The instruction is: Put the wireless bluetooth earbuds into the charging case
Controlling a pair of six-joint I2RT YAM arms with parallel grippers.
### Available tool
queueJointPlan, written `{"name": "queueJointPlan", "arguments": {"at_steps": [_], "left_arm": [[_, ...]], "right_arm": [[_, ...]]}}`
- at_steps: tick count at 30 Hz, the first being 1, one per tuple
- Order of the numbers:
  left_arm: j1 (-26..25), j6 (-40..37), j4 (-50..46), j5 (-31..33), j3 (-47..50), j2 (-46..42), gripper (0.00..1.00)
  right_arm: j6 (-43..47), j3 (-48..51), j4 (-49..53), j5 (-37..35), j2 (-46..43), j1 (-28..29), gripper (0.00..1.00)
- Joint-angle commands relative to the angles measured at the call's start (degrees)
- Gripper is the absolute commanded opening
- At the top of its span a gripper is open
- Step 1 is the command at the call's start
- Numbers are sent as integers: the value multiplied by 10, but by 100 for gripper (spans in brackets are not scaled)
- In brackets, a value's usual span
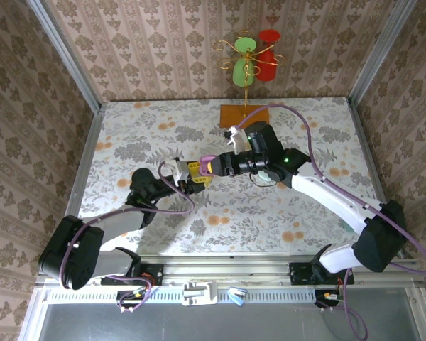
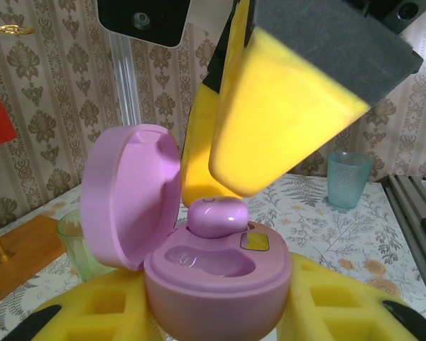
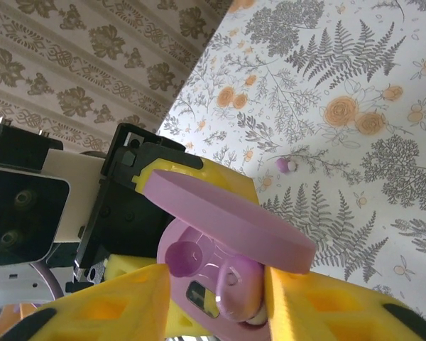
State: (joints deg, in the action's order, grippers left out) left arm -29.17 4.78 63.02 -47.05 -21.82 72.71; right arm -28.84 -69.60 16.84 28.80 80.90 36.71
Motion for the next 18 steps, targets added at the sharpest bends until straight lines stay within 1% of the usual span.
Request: {"name": "queueJointPlan", "arguments": {"at_steps": [1, 8, 11, 15, 18], "left_arm": [[-1, 4, 35, -10, 0, 1, 15], [0, 5, 47, -9, 5, -2, 15], [5, 6, 49, -1, 7, -4, 14], [14, 15, 65, 23, 14, -15, 14], [18, 11, 63, 54, 19, -33, 15]], "right_arm": [[4, -4, 7, -28, -31, 0, 44], [8, 1, 14, -39, -39, 0, 47], [12, 14, -2, -32, -53, 1, 51], [17, 68, -51, -64, -103, 0, 55], [-1, 116, -94, -92, -140, -2, 62]]}}
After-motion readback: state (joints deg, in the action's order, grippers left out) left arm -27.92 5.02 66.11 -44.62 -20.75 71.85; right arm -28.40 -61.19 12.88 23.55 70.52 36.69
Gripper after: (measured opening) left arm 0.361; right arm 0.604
